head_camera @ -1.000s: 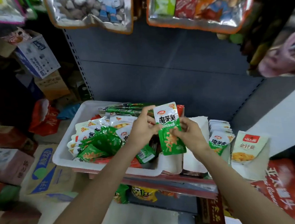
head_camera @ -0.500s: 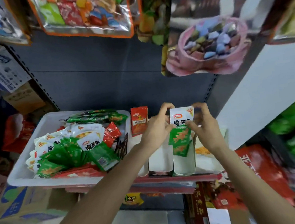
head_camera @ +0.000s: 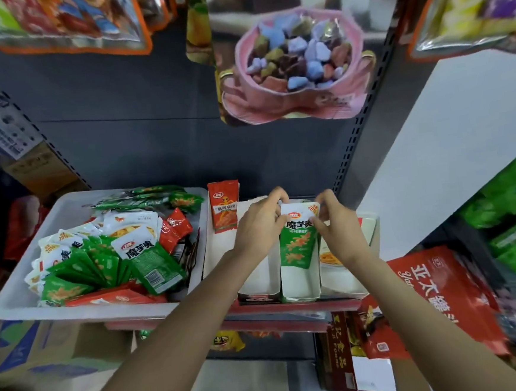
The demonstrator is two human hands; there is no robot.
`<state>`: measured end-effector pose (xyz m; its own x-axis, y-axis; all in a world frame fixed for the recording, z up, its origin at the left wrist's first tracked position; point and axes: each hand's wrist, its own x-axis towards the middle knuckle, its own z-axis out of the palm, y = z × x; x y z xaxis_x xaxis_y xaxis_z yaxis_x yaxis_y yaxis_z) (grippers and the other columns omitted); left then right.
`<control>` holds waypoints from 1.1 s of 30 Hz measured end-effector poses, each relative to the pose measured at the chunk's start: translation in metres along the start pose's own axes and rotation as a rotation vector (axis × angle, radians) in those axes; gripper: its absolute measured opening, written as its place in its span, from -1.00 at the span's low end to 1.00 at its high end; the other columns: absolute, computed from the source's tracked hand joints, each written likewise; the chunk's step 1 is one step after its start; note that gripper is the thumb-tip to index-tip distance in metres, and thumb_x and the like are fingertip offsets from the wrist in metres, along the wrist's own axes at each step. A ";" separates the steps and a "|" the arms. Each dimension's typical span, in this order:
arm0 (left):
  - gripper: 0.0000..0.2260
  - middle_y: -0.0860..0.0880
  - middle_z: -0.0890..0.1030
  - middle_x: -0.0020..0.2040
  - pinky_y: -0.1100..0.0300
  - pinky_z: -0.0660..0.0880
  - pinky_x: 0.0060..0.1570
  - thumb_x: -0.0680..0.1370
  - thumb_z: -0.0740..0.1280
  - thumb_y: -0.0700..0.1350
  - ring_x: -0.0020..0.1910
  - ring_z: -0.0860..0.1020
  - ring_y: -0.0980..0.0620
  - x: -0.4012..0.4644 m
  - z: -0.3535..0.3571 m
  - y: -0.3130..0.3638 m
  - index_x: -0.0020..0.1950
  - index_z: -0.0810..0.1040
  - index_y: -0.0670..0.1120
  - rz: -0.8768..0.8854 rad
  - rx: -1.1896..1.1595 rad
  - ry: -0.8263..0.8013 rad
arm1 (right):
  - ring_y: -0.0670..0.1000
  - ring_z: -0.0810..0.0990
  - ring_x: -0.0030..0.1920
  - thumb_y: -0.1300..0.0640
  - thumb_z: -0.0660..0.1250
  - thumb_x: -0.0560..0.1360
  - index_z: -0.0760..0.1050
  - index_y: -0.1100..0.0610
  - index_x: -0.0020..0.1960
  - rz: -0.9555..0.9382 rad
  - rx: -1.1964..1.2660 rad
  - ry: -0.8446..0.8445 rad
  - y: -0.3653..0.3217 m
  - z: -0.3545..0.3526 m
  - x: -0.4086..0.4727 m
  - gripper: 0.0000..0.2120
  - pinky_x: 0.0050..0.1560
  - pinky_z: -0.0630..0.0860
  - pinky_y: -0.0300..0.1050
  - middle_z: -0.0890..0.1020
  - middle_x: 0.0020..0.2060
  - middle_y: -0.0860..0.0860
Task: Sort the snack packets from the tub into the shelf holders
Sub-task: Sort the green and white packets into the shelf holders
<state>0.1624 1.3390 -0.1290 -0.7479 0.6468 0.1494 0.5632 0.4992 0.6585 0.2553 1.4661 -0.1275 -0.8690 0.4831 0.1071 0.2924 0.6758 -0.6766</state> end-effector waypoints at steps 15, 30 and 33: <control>-0.79 -0.08 0.49 0.11 0.12 0.48 -0.05 0.51 0.33 -0.22 0.09 0.49 -0.03 -0.014 0.007 -0.012 0.14 0.49 -0.11 0.015 0.129 0.051 | 0.17 0.53 -0.01 0.30 0.24 0.53 0.44 0.20 0.25 -0.064 -0.268 -0.046 -0.008 0.017 -0.004 -0.71 -0.06 0.47 -0.05 0.42 0.11 0.13; -0.63 -0.15 0.46 0.27 -0.01 0.34 0.27 0.52 0.32 -0.21 0.28 0.37 -0.16 -0.084 -0.154 -0.143 0.33 0.43 -0.16 -0.331 0.386 0.118 | 0.12 0.48 0.21 0.18 0.28 0.54 0.35 0.20 0.37 -0.250 0.073 -0.323 -0.160 0.157 -0.008 -0.59 0.17 0.40 -0.08 0.50 0.22 0.14; -0.51 -0.10 0.37 0.40 0.01 0.26 0.35 0.51 0.36 -0.10 0.37 0.29 -0.13 -0.088 -0.176 -0.169 0.42 0.34 -0.10 -0.317 0.521 -0.042 | 0.13 0.50 0.21 0.09 0.31 0.53 0.24 0.22 0.44 -0.149 0.033 -0.479 -0.182 0.190 -0.002 -0.45 0.10 0.42 -0.11 0.49 0.26 0.16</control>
<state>0.0715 1.0959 -0.1242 -0.8988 0.4373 -0.0308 0.4211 0.8807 0.2168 0.1277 1.2366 -0.1427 -0.9883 0.0676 -0.1369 0.1450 0.6965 -0.7028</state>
